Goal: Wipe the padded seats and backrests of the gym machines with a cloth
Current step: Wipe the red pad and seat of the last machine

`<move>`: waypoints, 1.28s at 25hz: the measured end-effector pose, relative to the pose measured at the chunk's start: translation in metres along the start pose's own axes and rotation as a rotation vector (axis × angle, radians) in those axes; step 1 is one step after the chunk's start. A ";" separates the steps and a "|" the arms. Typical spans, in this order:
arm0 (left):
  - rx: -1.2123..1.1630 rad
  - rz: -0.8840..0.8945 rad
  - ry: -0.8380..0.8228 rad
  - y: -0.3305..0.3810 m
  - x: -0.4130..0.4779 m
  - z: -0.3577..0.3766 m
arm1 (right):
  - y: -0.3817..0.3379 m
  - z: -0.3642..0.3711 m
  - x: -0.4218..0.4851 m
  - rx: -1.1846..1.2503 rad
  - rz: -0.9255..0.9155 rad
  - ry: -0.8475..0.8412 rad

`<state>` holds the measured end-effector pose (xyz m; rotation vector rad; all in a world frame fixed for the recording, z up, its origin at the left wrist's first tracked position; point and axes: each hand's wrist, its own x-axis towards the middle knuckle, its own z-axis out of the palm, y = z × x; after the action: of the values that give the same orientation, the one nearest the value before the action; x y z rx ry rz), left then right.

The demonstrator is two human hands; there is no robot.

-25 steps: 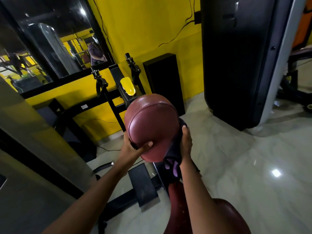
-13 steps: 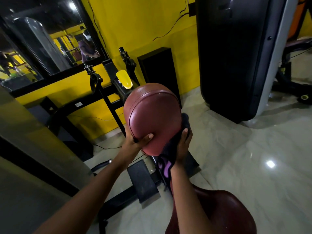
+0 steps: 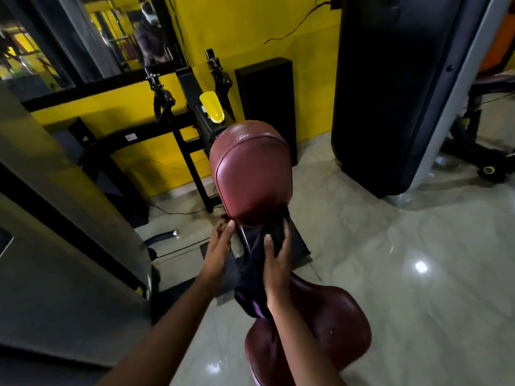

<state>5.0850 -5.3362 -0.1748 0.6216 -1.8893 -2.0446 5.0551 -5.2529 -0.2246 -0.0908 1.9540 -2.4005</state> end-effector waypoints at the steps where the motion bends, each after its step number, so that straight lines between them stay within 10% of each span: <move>1: -0.071 -0.082 -0.036 -0.005 -0.015 0.011 | 0.001 -0.010 -0.006 -0.049 -0.013 -0.101; 7: -0.362 -0.148 0.260 -0.008 -0.028 0.107 | -0.056 -0.087 0.029 0.063 0.221 -0.822; 10: -0.441 -0.162 0.426 0.002 -0.032 0.132 | -0.094 -0.112 0.081 -0.249 -0.054 -0.994; 20: -0.084 0.278 0.927 0.050 -0.024 0.093 | -0.168 -0.045 0.149 -0.780 -0.936 -0.733; 28: 0.319 0.380 0.746 0.094 0.051 0.066 | -0.159 0.021 0.185 -0.688 -1.266 -0.738; 32: -0.086 0.360 0.691 0.086 0.058 0.051 | -0.156 0.025 0.186 -0.646 -1.315 -0.691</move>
<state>5.0028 -5.3286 -0.0936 0.7715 -1.3752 -1.4230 4.8716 -5.2594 -0.0633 -2.4072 2.3979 -1.3462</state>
